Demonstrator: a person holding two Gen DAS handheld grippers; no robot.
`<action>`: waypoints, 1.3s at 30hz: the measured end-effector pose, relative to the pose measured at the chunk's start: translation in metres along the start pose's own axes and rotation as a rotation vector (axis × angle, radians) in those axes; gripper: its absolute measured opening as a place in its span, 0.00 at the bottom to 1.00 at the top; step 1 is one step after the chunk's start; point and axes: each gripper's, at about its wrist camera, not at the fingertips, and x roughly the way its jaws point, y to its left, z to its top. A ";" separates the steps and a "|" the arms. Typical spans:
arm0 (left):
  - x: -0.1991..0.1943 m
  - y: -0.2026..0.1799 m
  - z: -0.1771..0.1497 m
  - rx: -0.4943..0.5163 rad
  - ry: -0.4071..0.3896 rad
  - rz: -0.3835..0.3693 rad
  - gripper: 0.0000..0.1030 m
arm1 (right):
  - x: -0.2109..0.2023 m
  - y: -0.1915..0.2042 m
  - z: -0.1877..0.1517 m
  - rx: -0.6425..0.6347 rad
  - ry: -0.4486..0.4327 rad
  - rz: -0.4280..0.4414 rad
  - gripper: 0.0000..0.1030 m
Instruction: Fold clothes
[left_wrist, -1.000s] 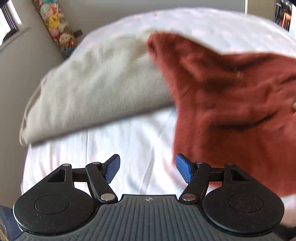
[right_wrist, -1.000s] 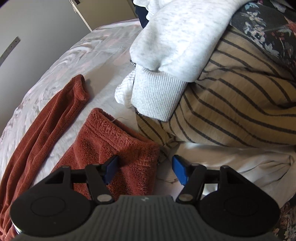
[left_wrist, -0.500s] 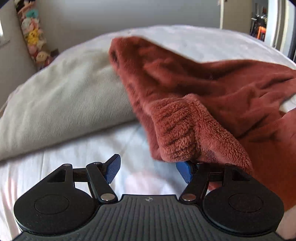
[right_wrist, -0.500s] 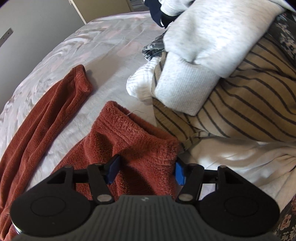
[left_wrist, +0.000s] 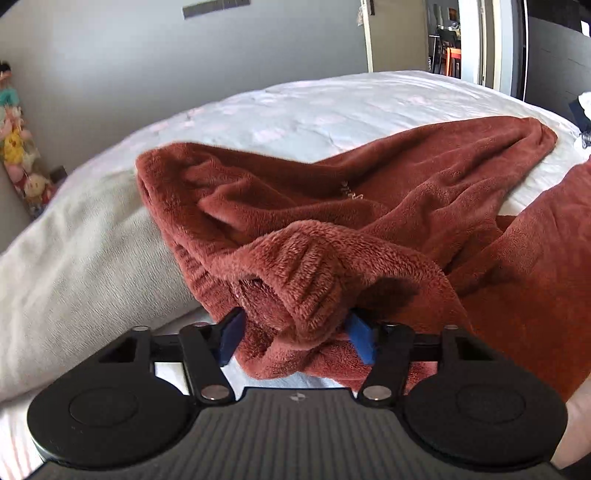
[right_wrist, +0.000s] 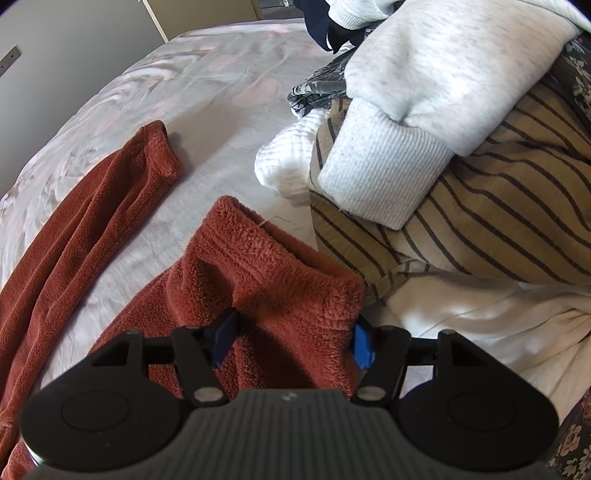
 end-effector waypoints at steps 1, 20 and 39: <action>0.005 0.003 0.000 -0.023 0.015 -0.021 0.39 | 0.000 -0.001 0.000 0.001 -0.002 0.001 0.64; -0.063 0.047 -0.001 -0.136 0.313 -0.043 0.10 | -0.076 -0.065 0.017 0.152 -0.103 -0.034 0.10; -0.028 0.031 -0.006 -0.100 0.436 0.056 0.60 | -0.093 -0.068 -0.006 -0.162 -0.084 -0.067 0.44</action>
